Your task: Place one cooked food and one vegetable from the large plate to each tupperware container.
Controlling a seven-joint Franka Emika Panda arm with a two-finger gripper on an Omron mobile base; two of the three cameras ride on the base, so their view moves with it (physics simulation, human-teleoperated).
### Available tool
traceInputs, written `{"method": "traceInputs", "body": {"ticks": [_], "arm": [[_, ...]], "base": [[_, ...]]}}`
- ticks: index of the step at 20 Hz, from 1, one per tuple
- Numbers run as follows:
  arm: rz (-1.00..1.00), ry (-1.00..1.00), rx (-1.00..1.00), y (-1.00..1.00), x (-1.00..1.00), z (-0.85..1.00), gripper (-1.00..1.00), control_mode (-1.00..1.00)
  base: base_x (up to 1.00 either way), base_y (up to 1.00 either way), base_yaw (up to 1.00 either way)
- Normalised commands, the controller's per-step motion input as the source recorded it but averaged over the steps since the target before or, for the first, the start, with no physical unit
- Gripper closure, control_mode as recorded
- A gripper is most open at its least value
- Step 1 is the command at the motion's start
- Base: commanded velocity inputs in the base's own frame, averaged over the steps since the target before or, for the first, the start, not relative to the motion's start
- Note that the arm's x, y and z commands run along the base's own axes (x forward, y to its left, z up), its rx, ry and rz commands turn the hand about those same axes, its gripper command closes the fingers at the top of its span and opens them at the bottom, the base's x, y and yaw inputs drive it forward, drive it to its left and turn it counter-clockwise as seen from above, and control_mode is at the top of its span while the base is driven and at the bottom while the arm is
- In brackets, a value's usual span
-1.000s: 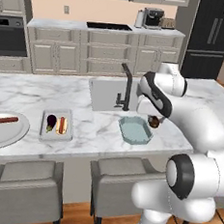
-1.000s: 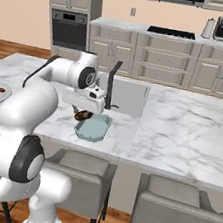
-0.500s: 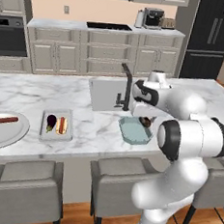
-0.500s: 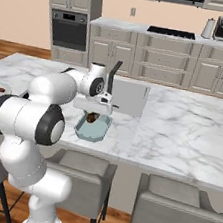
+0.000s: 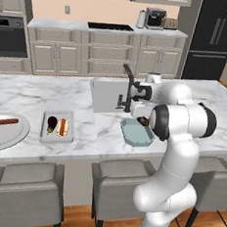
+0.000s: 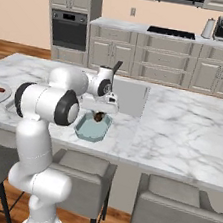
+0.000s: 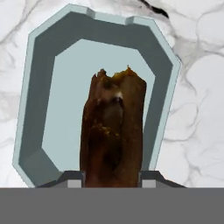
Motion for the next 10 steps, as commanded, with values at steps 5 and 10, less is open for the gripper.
{"method": "traceInputs", "body": {"ticks": [5,10], "arm": [[-0.33,0.01,0.02,0.10,-0.33,-0.30,1.00,-1.00],[-0.06,-0.01,0.06,0.08,-0.06,-0.39,1.00,-1.00]], "base": [[0.00,0.00,0.00],[0.00,0.00,0.00]]}}
